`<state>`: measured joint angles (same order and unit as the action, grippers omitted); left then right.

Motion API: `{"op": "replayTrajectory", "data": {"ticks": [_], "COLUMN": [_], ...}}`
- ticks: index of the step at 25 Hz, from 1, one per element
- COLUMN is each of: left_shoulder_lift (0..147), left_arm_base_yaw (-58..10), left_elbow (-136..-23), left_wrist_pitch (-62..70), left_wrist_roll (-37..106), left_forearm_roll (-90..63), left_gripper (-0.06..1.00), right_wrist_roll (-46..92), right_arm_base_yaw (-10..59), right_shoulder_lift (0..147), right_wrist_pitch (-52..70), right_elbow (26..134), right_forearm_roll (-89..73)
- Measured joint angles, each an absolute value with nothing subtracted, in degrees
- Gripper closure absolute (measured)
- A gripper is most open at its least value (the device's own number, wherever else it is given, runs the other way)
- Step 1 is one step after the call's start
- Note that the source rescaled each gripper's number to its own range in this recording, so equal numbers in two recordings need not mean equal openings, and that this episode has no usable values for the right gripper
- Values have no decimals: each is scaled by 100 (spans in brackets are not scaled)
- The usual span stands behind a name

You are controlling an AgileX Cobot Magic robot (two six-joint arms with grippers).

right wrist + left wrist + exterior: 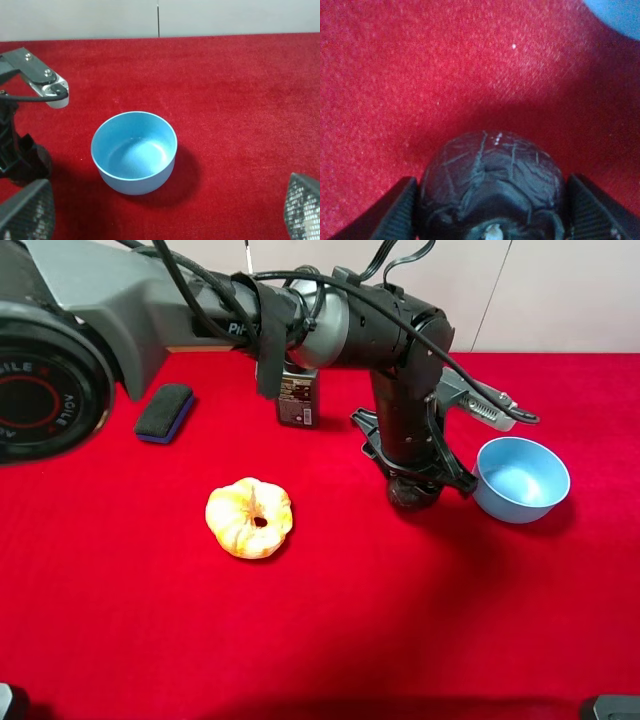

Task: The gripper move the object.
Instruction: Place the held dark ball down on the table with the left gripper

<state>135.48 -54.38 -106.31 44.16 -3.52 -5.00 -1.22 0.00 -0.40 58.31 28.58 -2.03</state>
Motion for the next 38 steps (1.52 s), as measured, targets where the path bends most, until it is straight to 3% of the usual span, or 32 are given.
{"op": "replayTrajectory", "data": {"ticks": [11, 14, 25, 38], "left_shoulder_lift": [13548, 13548, 13548, 13474], "left_arm_base_yaw": [-5438, -5438, -5438, -5438], "left_elbow": [-10631, -10631, -10631, -10839], "left_wrist_pitch": [4262, 4249, 4217, 4959], "left_wrist_roll": [-346, -346, -346, -243], "left_forearm_roll": [-504, -504, -563, -567], "left_gripper": [94, 87, 35, 31], "right_wrist_roll": [-122, -122, -122, -122], "right_arm_base_yaw": [0, 0, 0, 0], "right_shoulder_lift": [-40, -40, -40, -40], "right_wrist_pitch": [5831, 5831, 5831, 5831], "right_elbow": [2858, 2858, 2858, 2858], "right_forearm_roll": [-203, -203, -203, -203]}}
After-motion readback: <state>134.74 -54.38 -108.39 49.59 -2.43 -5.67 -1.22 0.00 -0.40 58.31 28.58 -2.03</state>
